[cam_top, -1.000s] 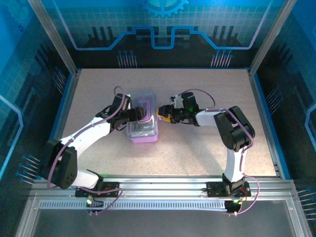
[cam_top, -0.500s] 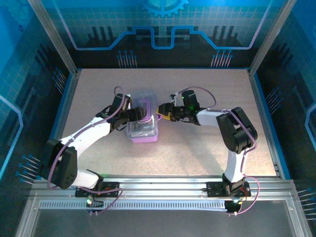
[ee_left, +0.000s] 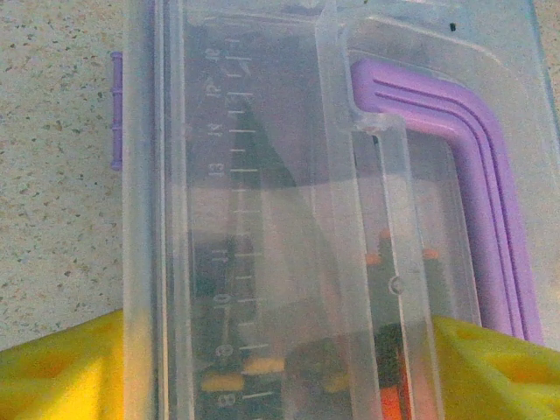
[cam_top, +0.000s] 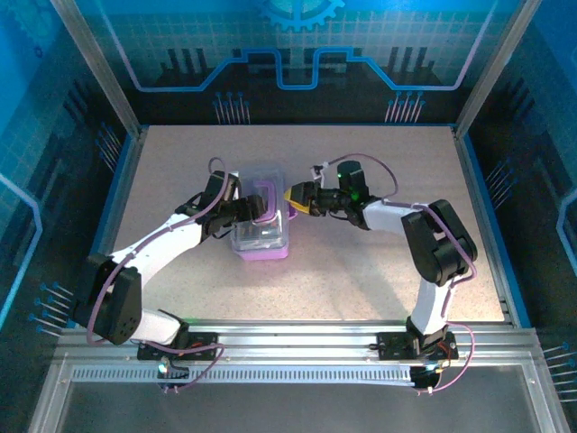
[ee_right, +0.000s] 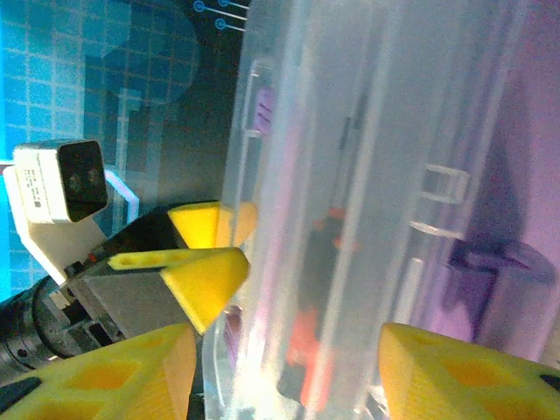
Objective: Pack the tool kit
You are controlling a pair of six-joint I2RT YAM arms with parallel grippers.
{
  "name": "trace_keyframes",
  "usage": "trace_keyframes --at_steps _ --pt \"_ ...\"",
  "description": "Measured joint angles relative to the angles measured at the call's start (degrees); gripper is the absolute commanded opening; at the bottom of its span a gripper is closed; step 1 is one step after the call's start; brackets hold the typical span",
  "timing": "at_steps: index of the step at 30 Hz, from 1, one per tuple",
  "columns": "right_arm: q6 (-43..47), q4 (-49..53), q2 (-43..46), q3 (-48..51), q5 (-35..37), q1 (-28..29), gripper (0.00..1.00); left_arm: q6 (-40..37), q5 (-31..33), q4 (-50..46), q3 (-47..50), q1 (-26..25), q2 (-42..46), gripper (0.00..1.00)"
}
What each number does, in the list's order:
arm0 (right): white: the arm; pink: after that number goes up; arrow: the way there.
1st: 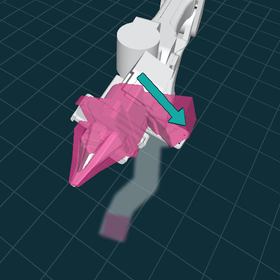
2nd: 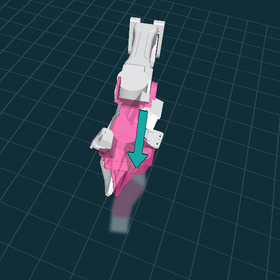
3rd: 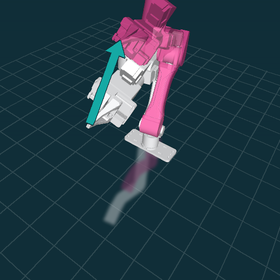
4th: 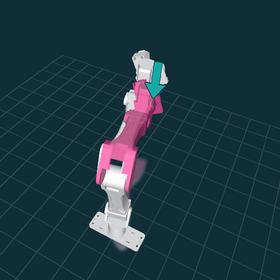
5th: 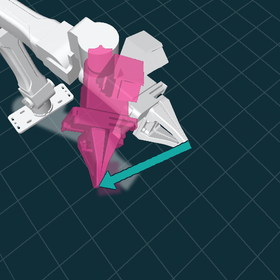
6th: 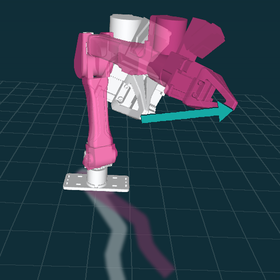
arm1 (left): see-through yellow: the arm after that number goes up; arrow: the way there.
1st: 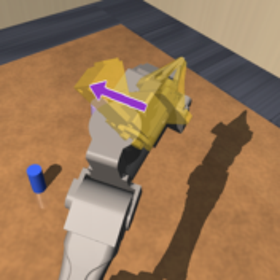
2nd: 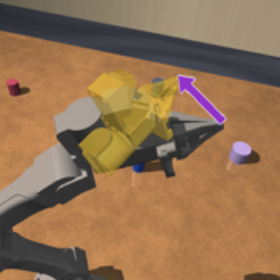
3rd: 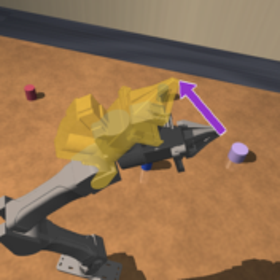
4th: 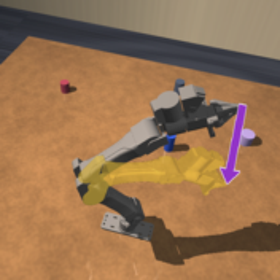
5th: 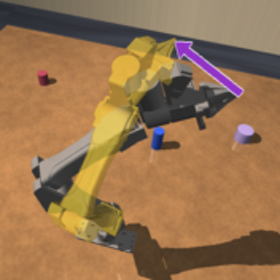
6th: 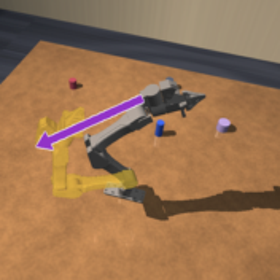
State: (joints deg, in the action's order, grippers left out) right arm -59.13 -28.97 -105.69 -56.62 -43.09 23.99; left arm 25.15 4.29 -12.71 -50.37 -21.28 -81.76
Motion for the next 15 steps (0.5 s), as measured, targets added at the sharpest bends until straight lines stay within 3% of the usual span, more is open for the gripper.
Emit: trace_keyframes --at_steps 6,12,15 --pt "0.22 0.31 4.31 2.82 -0.48 -6.27 0.55 -0.02 -0.26 2.69 1.33 0.15 0.13 0.36" --pt "-0.15 -0.63 2.16 4.87 1.16 -8.57 0.33 0.02 -2.69 4.13 2.27 1.55 0.87 0.35" --pt "-0.26 -0.22 -1.42 4.98 2.45 -7.96 0.27 0.04 -3.23 4.07 2.21 1.79 0.94 0.34"
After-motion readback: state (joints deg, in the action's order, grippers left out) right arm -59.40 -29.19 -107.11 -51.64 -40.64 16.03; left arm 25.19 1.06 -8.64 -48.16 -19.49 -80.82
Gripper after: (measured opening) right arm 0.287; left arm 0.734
